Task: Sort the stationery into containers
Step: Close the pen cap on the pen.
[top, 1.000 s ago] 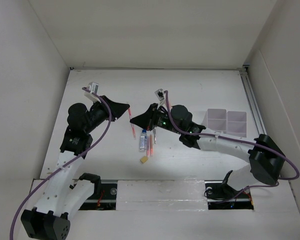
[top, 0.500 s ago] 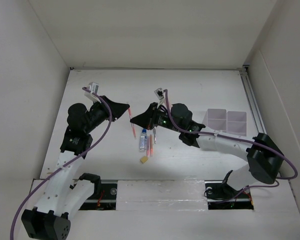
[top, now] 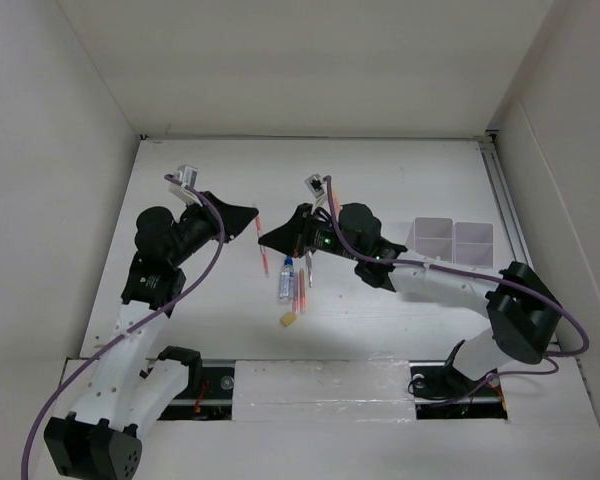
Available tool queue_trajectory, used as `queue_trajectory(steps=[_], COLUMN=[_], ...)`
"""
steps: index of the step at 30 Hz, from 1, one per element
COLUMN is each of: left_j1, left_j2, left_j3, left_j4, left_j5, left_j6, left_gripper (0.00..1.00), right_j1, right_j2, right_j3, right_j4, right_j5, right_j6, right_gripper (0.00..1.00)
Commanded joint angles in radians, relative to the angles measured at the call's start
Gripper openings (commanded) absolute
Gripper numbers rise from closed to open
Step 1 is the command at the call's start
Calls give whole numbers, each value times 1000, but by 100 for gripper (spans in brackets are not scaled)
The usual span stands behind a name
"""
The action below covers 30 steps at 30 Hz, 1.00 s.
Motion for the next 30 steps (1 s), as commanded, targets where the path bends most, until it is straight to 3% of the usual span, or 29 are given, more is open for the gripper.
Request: queue_trajectory(steps=[1, 30], left_j1=[-12, -12], left_j2=[-9, 0], left_j3=[-17, -35], left_j4=[-29, -11], left_j5=[113, 141], left_j6=[5, 5], left_gripper=[0, 0], right_j1=[-44, -91], right_j2=[2, 11], right_j3=[77, 123], right_j4=[137, 168], right_j5=[82, 33], right_j6=[8, 48], right_gripper=[0, 0])
